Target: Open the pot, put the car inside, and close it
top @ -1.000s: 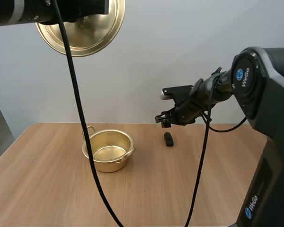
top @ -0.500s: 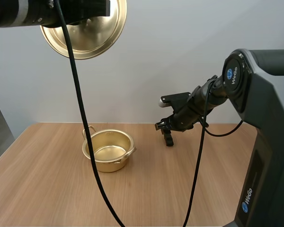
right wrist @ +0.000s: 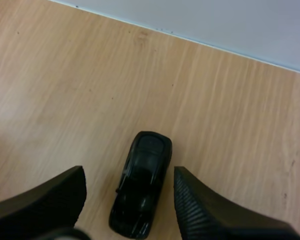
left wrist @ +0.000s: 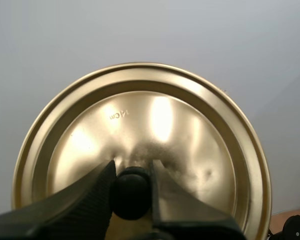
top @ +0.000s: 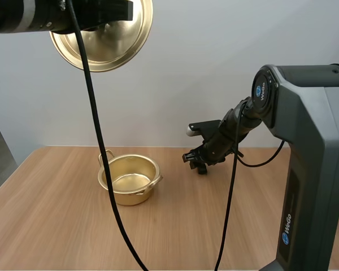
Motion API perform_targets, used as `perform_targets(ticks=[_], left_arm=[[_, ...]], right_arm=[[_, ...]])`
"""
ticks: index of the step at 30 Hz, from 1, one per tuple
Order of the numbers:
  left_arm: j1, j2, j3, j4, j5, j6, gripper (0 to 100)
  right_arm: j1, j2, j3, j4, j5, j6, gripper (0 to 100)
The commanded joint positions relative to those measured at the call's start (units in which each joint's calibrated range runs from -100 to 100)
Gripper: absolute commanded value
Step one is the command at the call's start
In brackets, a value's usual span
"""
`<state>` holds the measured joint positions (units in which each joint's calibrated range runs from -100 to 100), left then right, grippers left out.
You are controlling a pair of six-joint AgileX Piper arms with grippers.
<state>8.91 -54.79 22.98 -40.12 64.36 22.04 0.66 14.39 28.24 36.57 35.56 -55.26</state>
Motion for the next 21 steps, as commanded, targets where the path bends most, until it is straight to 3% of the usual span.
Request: perform_targets(ticks=[1, 3, 7, 15, 18, 21], left_arm=[[0.01, 0.0, 0.0, 0.1, 0.0, 0.0, 0], [0.01, 0.0, 0.0, 0.1, 0.0, 0.0, 0], [0.01, 0.0, 0.0, 0.1, 0.0, 0.0, 0], [0.01, 0.0, 0.0, 0.1, 0.5, 0.0, 0], [0.01, 0.0, 0.0, -0.2, 0.5, 0.0, 0], [0.01, 0.0, 0.0, -0.9, 0.5, 0.0, 0]], right_arm=[[0.0, 0.4, 0.0, -0.3, -0.5, 0.1, 81], [0.0, 0.5, 0.0, -0.8, -0.5, 0.1, 67], [0.0, 0.5, 0.0, -2.3, -0.6, -0.3, 0], [0.0, -3.3, 0.0, -2.1, -1.1, -1.3, 0], [0.0, -7.6, 0.0, 3.3, 3.9, -4.2, 0], [0.0, -11.8, 0.0, 13.8, 20.0, -12.3, 0]])
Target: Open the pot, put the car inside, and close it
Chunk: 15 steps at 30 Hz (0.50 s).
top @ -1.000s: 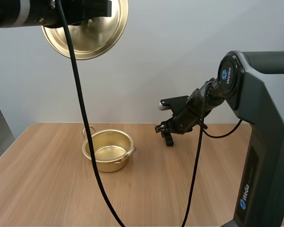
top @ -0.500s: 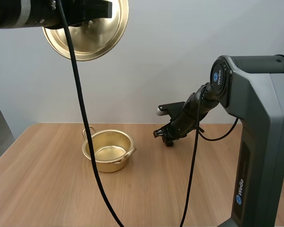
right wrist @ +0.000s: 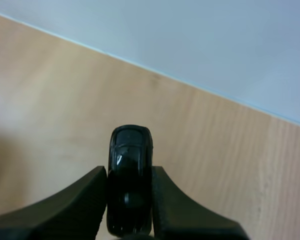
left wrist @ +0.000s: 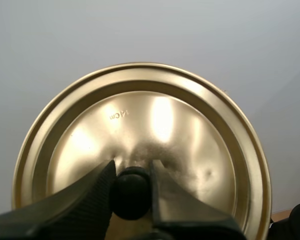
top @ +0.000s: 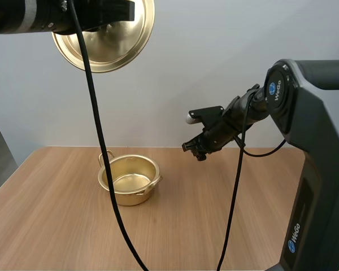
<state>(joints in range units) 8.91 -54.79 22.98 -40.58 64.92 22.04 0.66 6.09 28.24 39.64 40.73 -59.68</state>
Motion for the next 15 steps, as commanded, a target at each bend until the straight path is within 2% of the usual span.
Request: perform_targets(ticks=[1, 4, 8, 10, 15], left_arm=[[0.01, 0.0, 0.0, -0.6, 0.0, 0.0, 0], [0.18, 0.0, 0.0, -0.6, 0.5, 0.0, 0], [1.35, 0.0, 0.0, -2.1, 1.5, 0.0, 0], [1.99, 0.0, 0.0, -4.2, 2.4, 0.3, 0], [3.30, 0.0, 0.0, -12.1, 7.8, 6.6, 0]], right_arm=[[0.0, -4.6, 0.2, 14.5, 23.6, -12.1, 0], [0.0, -7.6, 1.5, 25.3, 41.4, -21.2, 0], [0.1, -8.8, 3.1, 34.4, 54.3, -28.9, 0], [0.6, -8.6, 3.5, 35.6, 56.5, -30.6, 0], [4.0, -7.6, 3.7, 35.2, 57.3, -33.7, 0]])
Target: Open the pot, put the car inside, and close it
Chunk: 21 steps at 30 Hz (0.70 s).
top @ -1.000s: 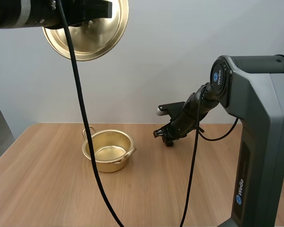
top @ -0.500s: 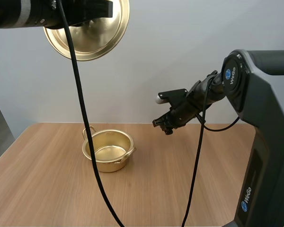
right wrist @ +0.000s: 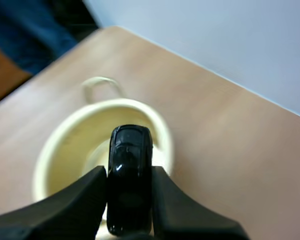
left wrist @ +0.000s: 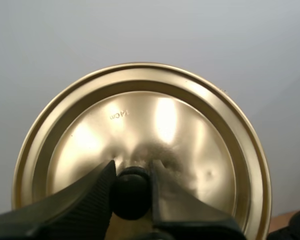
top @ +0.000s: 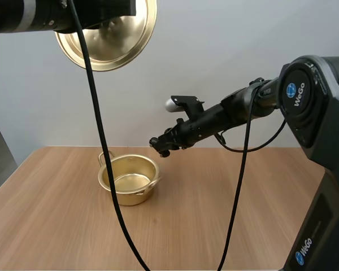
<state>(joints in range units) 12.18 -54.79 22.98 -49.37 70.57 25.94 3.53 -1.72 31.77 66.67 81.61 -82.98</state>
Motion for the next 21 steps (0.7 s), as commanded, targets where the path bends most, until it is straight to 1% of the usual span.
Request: perform_targets(ticks=[1, 4, 9, 13, 18, 21], left_arm=[[0.03, 0.0, 0.0, -4.0, 3.1, 3.8, 0], [0.03, 0.0, 0.0, -4.7, 4.2, 5.2, 0], [0.03, 0.1, 0.0, -4.7, 4.2, 5.7, 0], [0.03, 0.3, 0.0, -4.7, 4.2, 5.8, 0], [0.03, 0.8, 0.0, -4.2, 4.2, 6.0, 0], [0.03, 0.8, 0.0, -4.2, 4.3, 6.0, 0]], right_arm=[[2.0, 0.3, 0.5, 8.4, 16.4, -11.2, 0], [4.1, 0.3, 1.2, 9.1, 14.3, -13.8, 0], [6.7, 1.7, 1.7, 6.2, -0.6, -13.9, 0], [7.0, 4.1, 1.7, 5.5, -1.9, -14.0, 0], [7.0, 7.3, 1.7, 5.3, -12.4, -15.1, 0], [7.0, 8.7, 1.7, 5.0, -13.6, -15.7, 0]])
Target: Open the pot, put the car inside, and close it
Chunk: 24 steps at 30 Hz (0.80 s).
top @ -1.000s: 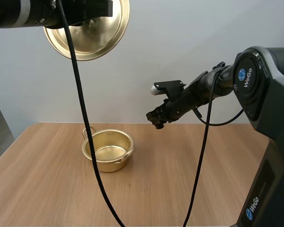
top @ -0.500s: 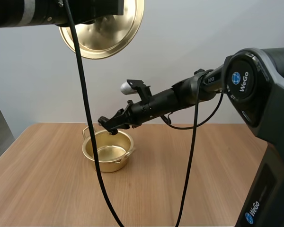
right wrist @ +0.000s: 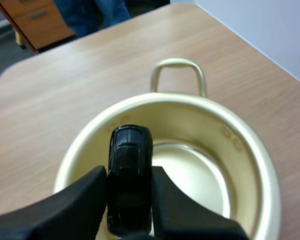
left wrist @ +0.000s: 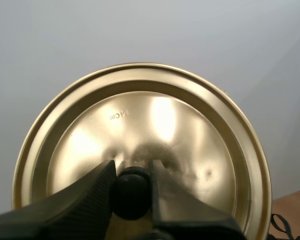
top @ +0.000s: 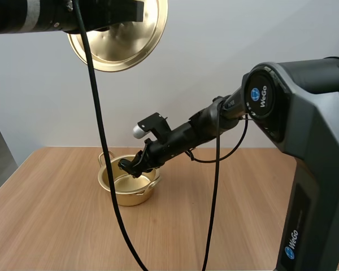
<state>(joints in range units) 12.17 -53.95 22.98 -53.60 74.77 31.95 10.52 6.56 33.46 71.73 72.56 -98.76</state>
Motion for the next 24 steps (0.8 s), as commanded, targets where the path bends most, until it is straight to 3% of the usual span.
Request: perform_targets(ticks=[1, 10, 11, 13, 16, 24], left_arm=[[0.04, 0.0, 0.0, 0.0, 0.1, 0.0, 0], [0.04, 0.0, 0.0, 0.0, 0.3, 0.0, 0], [0.04, 0.0, 0.0, 0.0, 0.5, 0.0, 0], [0.04, 0.0, 0.0, 0.0, 0.7, 0.0, 0], [0.04, 0.0, 0.0, 0.0, 0.7, 0.0, 0], [0.04, 0.0, 0.0, 0.0, 1.7, 0.0, 0]], right_arm=[[0.0, 0.7, 0.0, 0.0, -3.9, 0.0, 0], [0.0, 0.8, 0.0, -0.5, -6.0, -0.4, 0], [0.0, 0.8, 0.0, -0.5, -6.0, -0.4, 2], [0.0, 0.8, 0.0, -0.5, -6.0, -0.4, 19], [0.0, 0.8, 0.0, -0.5, -8.0, -0.4, 35], [0.0, 0.8, 0.0, -0.5, -8.2, -0.4, 38]])
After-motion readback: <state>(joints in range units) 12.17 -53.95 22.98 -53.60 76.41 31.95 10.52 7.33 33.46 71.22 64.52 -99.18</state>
